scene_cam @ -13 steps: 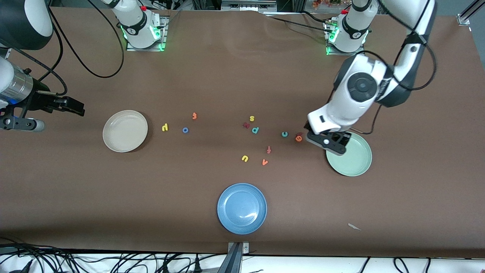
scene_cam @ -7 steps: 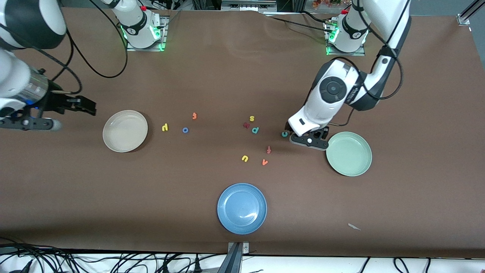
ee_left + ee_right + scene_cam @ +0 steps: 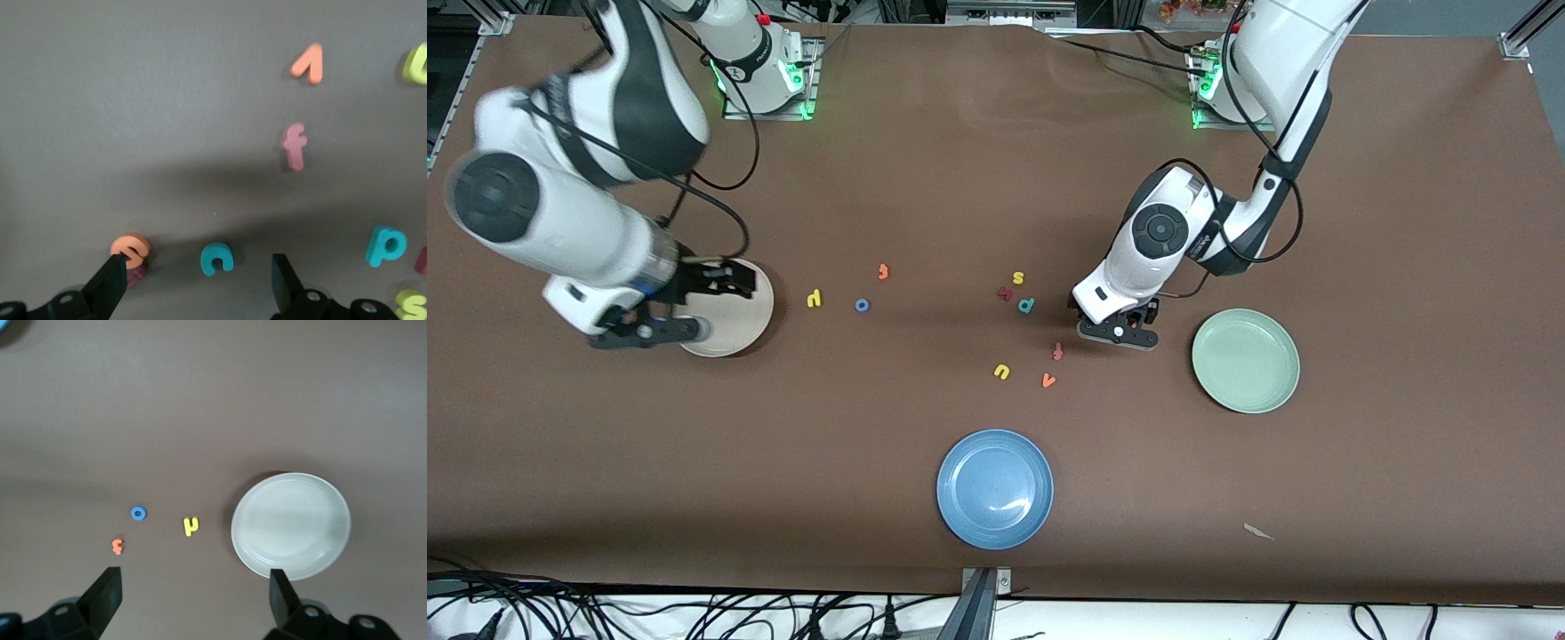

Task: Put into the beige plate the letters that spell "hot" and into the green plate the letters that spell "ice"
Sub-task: 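Lower both grippers toward the teal c and the yellow h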

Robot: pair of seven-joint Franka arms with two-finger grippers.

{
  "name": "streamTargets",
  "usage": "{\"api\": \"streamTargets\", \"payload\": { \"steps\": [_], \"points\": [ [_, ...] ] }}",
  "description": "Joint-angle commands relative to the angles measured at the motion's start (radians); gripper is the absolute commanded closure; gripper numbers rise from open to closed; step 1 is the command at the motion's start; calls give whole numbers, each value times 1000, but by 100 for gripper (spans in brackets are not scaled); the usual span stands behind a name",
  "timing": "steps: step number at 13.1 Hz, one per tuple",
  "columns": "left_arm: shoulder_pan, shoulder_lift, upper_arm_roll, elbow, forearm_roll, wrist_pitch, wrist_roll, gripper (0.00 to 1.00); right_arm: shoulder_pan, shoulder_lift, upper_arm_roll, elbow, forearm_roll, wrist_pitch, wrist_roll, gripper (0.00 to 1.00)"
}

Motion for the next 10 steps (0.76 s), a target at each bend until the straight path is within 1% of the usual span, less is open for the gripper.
{"api": "streamTargets", "payload": {
  "steps": [1, 2, 3, 5, 7, 8, 9, 10],
  "points": [
    [-1, -17, -6, -31, 29, 16, -24, 15, 23, 48, 2, -43, 17, 61, -13, 6],
    [-1, -17, -17, -31, 29, 15, -24, 19, 26, 64, 2, -72, 16, 98, -14, 6],
    [-1, -12, -18, -31, 29, 16, -24, 21, 26, 71, 2, -114, 16, 148, -14, 6],
    [-3, -1, -18, -31, 32, 16, -24, 22, 31, 87, 15, -215, 16, 245, -14, 6],
    [-13, 9, -18, -31, 35, 21, -24, 23, 31, 88, 16, -324, 15, 370, -16, 6],
    [-13, 18, -18, -31, 37, 44, -24, 23, 31, 94, 16, -368, 13, 429, -16, 6],
    [-13, 25, -17, -31, 37, 51, -22, 27, 31, 101, 18, -404, 13, 473, -16, 6],
    [-13, 26, -17, -31, 38, 51, -21, 35, 31, 108, 18, -430, 12, 504, -16, 6]
  ]
}}
